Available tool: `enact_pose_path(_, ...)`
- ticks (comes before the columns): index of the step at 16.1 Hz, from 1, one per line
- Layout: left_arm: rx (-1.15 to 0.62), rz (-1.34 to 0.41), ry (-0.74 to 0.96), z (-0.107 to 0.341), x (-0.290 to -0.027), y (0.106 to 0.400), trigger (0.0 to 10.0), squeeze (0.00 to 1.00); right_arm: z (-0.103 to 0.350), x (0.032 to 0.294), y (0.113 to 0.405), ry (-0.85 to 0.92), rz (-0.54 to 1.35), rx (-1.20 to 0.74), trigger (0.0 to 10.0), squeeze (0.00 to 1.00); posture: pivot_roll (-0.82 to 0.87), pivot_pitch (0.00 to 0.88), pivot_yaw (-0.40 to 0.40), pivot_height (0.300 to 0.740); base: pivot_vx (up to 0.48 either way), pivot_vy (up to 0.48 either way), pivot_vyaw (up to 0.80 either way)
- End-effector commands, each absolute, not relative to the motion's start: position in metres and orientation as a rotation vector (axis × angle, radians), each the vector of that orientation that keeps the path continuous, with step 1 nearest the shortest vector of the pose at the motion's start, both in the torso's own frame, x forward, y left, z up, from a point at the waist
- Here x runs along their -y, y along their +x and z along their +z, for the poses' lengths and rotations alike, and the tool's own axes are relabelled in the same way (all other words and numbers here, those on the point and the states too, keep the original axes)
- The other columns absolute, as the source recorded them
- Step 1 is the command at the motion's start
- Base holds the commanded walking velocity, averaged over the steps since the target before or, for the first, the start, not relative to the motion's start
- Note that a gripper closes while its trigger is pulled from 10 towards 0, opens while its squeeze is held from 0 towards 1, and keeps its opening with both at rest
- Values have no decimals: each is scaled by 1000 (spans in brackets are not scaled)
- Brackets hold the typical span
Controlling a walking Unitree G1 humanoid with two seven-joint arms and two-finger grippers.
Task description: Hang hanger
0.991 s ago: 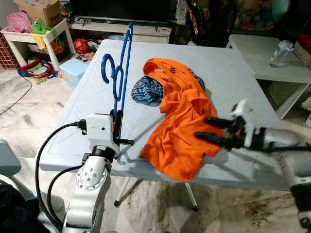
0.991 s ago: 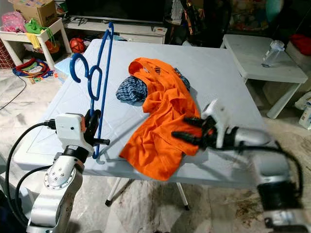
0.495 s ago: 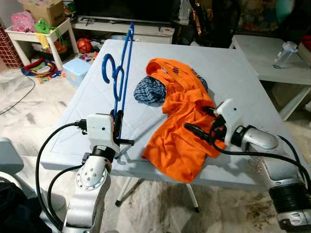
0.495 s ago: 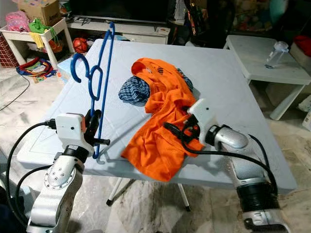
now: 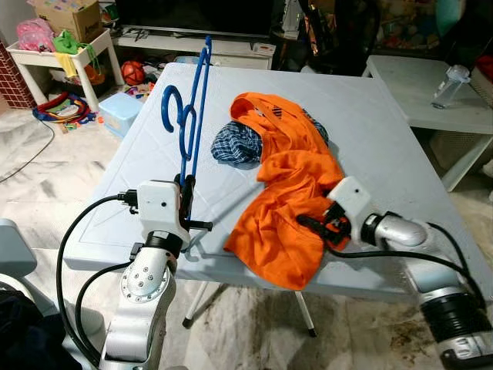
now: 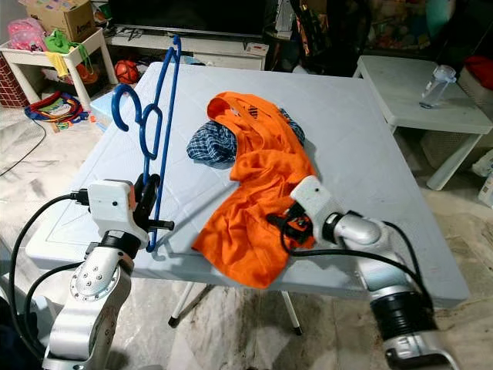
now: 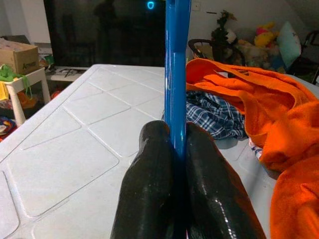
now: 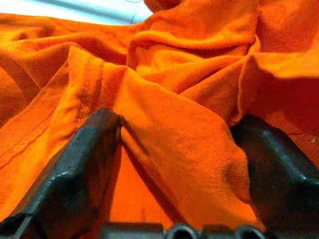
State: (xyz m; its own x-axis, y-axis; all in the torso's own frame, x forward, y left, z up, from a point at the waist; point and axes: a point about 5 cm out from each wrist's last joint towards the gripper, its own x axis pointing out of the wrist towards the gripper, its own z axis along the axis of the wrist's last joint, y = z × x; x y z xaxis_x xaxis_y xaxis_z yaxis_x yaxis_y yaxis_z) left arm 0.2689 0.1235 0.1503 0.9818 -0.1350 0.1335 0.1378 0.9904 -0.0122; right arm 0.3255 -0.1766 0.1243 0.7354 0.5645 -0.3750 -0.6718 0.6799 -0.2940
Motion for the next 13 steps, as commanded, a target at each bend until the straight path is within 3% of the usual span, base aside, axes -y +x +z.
enact_pose_path(1,113,-156,-25,146,-120,270,10000,0,117,175,324,-442,714,-289,0,0,63,68,-57,740,0,0,0)
enact_pose_path(13,117,-147,-26,147,-121,269,10000,0,115,177,334,-425,614,-280,0,0,67,76,-63,740,0,0,0)
